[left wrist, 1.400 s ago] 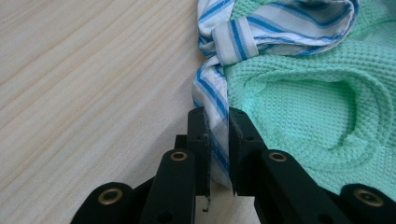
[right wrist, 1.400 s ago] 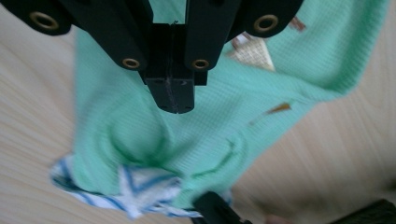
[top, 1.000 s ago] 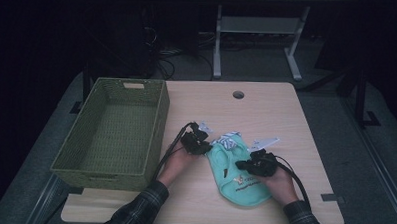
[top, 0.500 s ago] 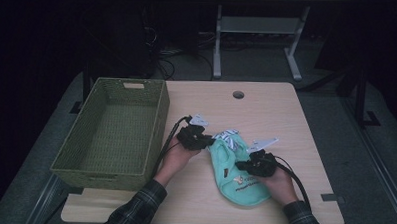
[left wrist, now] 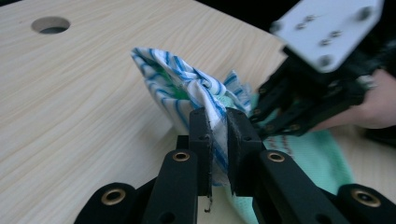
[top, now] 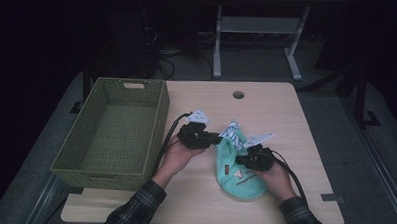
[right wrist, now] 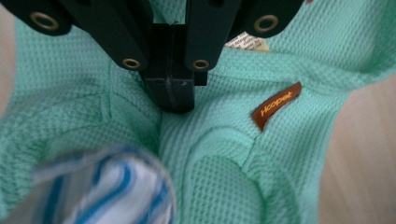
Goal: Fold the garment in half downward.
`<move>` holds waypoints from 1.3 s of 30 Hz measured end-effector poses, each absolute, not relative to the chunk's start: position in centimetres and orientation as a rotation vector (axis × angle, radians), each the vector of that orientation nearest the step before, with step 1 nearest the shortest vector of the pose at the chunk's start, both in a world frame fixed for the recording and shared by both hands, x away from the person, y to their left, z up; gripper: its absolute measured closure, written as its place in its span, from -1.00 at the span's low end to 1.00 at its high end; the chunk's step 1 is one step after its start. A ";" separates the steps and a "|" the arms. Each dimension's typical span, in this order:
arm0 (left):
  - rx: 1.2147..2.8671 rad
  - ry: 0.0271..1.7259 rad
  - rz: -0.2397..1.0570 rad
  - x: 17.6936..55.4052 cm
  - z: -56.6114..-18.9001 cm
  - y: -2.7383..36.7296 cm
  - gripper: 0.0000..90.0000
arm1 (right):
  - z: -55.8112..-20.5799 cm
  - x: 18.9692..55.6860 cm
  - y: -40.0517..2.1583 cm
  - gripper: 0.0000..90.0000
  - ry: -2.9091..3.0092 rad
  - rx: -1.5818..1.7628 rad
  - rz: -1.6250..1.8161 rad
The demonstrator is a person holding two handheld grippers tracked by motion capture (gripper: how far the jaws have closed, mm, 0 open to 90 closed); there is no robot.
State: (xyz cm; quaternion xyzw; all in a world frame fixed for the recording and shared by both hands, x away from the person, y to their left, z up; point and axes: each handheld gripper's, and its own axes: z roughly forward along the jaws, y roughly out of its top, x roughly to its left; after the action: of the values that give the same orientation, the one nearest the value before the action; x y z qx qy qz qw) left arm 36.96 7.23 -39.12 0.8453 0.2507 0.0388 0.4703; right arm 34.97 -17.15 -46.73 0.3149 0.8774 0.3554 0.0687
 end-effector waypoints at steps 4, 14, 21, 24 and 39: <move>2.069 0.620 0.107 36.9 -39.0 7.4 0.81 | -46.7 35.2 -17.0 1.00 2.633 0.960 1.082; 2.055 0.669 0.202 37.5 -38.7 8.8 0.81 | -44.9 33.5 -19.2 0.99 2.583 0.977 1.110; 2.055 0.693 0.270 37.6 -38.5 9.5 0.81 | -45.2 30.9 -20.5 0.99 2.596 1.009 1.080; 2.058 0.692 0.279 37.6 -38.5 9.5 0.81 | -45.6 30.1 -20.7 0.99 2.615 1.010 1.061; 2.040 0.618 0.204 37.1 -38.2 9.0 0.81 | -46.4 30.2 -20.1 1.00 2.659 0.995 1.019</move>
State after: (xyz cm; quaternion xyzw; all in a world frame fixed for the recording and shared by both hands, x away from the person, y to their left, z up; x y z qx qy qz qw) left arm 37.12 9.03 -38.21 0.8360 0.2532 0.0837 0.4796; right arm 30.16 -20.08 -46.39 0.3292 0.8798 0.3371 0.0626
